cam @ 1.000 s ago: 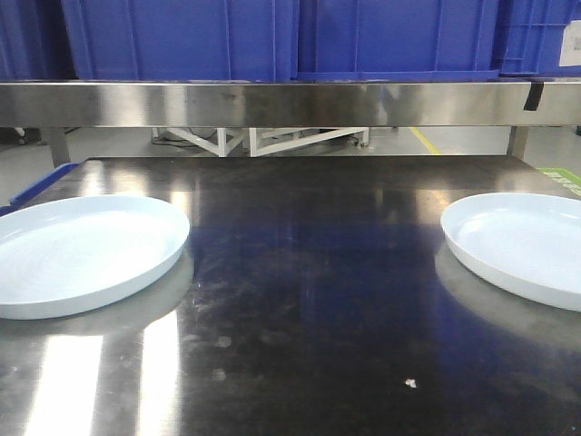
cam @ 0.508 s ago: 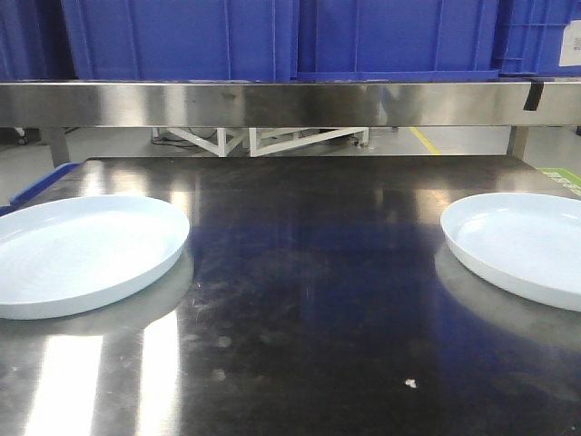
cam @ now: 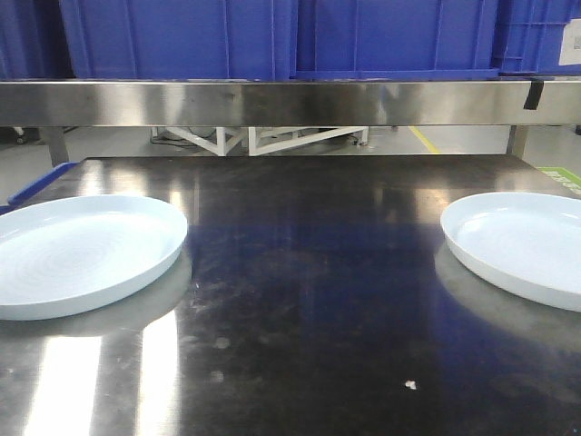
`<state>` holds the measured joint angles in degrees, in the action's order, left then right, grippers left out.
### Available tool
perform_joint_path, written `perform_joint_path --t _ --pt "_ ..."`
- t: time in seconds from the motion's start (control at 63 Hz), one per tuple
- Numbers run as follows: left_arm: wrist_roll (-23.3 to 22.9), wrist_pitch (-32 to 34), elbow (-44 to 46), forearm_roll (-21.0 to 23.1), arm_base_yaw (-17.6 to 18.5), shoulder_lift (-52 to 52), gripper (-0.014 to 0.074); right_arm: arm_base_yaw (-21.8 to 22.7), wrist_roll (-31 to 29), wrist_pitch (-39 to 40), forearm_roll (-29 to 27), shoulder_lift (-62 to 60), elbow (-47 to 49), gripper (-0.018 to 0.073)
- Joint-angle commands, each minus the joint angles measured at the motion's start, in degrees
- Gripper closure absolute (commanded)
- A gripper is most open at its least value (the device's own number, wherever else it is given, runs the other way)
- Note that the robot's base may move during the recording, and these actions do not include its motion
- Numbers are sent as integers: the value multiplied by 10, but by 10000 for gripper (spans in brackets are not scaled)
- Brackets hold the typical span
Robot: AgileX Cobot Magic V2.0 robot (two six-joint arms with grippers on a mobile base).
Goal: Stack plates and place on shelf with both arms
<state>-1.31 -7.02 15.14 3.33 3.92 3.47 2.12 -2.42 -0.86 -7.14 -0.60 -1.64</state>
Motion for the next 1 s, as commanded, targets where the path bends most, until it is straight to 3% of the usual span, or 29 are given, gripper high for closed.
perform_joint_path --t 0.0,0.206,0.397,0.524,0.793,0.984 --pt "-4 -62 95 5 0 57 512 4 -2 50 6 -12 9 510" --pt "-3 -247 280 5 0 232 512 4 -2 50 6 -12 9 510" --pt "0 -331 368 21 0 386 481 4 -2 50 6 -12 9 510" --pt "32 -377 407 63 0 479 372 4 -2 50 6 -12 9 510" --pt "39 -389 437 91 0 636 82 4 -2 50 6 -12 9 510" --pt "44 -389 437 91 0 738 65 4 -2 50 6 -12 9 510"
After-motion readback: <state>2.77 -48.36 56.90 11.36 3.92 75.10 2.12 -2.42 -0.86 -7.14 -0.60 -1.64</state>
